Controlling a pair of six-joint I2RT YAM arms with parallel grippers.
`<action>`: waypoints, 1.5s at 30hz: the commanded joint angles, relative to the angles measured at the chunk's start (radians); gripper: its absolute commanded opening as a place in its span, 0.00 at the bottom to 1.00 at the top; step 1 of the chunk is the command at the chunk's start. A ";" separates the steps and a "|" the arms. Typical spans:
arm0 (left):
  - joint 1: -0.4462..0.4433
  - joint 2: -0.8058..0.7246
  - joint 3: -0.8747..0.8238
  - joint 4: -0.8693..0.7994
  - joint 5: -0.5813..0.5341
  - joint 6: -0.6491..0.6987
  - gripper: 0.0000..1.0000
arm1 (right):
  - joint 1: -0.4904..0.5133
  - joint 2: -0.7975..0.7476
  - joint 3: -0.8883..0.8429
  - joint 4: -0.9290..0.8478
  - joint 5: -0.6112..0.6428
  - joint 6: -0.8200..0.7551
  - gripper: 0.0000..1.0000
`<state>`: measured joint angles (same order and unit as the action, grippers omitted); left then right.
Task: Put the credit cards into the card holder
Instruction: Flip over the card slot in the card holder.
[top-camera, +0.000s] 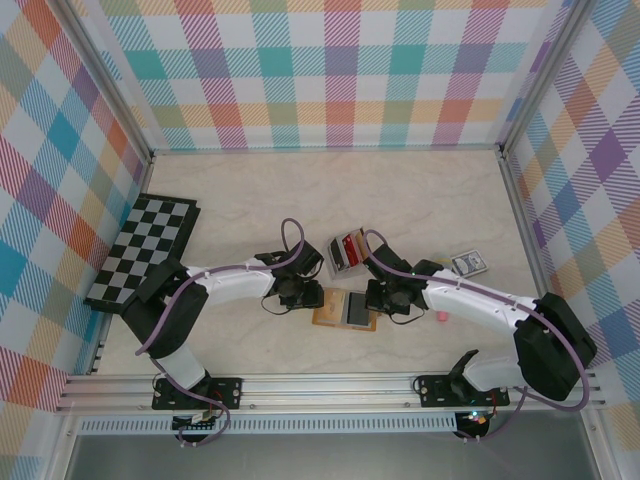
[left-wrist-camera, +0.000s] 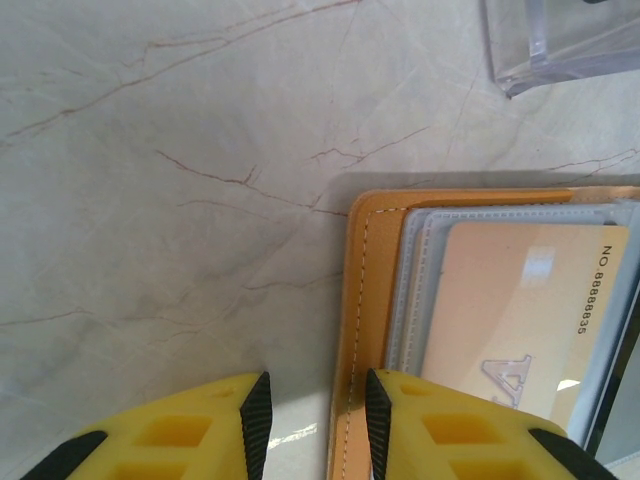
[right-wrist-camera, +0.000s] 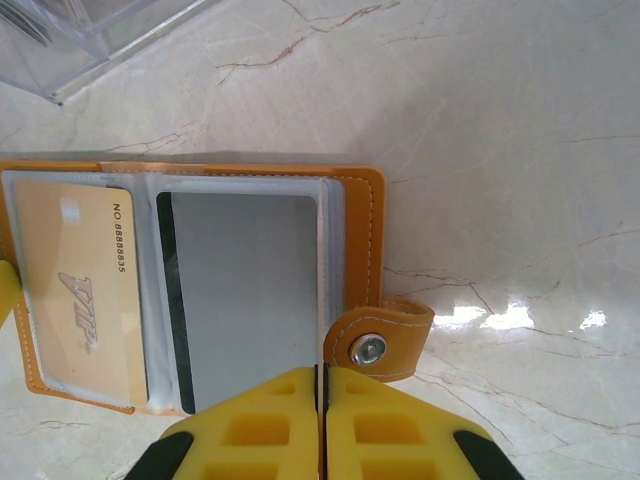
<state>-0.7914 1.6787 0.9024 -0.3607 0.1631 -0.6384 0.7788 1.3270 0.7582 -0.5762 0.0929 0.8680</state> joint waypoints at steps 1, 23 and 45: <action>-0.053 0.076 0.001 0.123 0.087 -0.001 0.33 | -0.004 -0.007 0.003 -0.030 0.015 -0.003 0.07; -0.055 0.100 0.001 0.140 0.112 -0.006 0.32 | -0.005 0.030 -0.054 0.106 -0.038 0.013 0.08; -0.054 0.104 0.006 0.147 0.112 -0.012 0.29 | -0.111 -0.179 -0.161 0.327 -0.272 0.035 0.10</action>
<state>-0.7914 1.6932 0.9142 -0.3706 0.1627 -0.6395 0.6739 1.1675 0.5949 -0.2855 -0.1406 0.8982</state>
